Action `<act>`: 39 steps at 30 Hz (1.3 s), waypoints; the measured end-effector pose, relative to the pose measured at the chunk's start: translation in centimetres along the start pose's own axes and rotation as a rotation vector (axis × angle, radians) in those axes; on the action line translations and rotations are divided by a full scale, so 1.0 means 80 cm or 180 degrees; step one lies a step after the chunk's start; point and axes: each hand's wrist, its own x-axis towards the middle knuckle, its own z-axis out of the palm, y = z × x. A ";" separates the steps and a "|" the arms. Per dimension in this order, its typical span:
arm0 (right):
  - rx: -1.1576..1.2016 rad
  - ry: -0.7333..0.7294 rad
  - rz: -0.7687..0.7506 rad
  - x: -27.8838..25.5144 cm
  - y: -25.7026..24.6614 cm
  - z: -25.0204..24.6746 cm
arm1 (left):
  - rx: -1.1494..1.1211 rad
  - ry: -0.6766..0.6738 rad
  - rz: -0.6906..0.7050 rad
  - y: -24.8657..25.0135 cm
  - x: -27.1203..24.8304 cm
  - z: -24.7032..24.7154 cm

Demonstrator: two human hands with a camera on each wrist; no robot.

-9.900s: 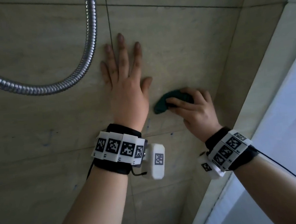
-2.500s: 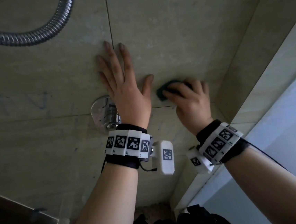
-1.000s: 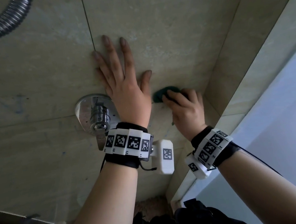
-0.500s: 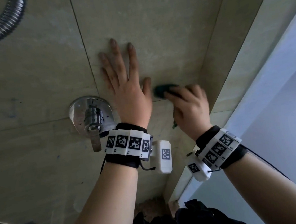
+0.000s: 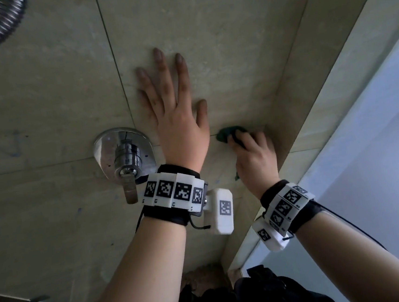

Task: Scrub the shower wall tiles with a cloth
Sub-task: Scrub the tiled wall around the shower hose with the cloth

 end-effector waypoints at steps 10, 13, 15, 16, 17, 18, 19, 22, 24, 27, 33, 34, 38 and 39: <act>-0.0141 0.0735 0.0331 0.064 0.003 -0.043 | -0.0075 0.0036 -0.0061 0.001 -0.001 0.003; -0.0223 0.1062 0.0611 0.092 0.006 -0.054 | -0.0106 0.0027 -0.0064 0.001 -0.001 0.003; -0.0288 0.1081 0.0702 0.094 0.005 -0.051 | -0.0112 0.0015 -0.0073 0.002 -0.001 0.003; -0.0323 0.1040 0.0686 0.089 0.004 -0.047 | -0.0104 0.0014 -0.0075 0.002 -0.001 0.003; -0.0368 0.0979 0.0637 0.081 0.003 -0.042 | -0.0093 0.0018 -0.0072 0.002 -0.001 0.003; -0.0421 0.0899 0.0563 0.070 0.002 -0.036 | -0.0084 0.0026 -0.0067 0.003 -0.001 0.004; -0.0470 0.0802 0.0477 0.057 0.002 -0.030 | -0.0080 0.0031 -0.0063 0.003 -0.001 0.004; -0.0517 0.0457 0.0300 0.022 0.001 -0.015 | -0.0070 0.0032 -0.0062 0.004 -0.001 0.005; -0.0493 0.0217 0.0251 0.009 0.000 -0.011 | -0.0069 0.0029 -0.0057 0.003 -0.001 0.006; -0.0445 0.0004 0.0340 0.011 -0.004 -0.018 | -0.0076 0.0021 -0.0069 0.003 -0.002 0.006; -0.0363 0.0326 0.0721 0.059 0.001 -0.053 | -0.0030 0.0038 -0.0023 0.001 -0.003 0.007; -0.0345 0.0407 0.0791 0.065 0.001 -0.055 | -0.0026 0.0050 -0.0015 0.001 -0.003 0.007; -0.0509 0.0350 0.0974 0.058 -0.003 -0.046 | -0.0036 0.0063 -0.0023 0.003 -0.004 0.011; -0.0600 0.0228 0.0981 0.050 -0.004 -0.041 | -0.0025 0.0056 -0.0025 0.003 -0.004 0.011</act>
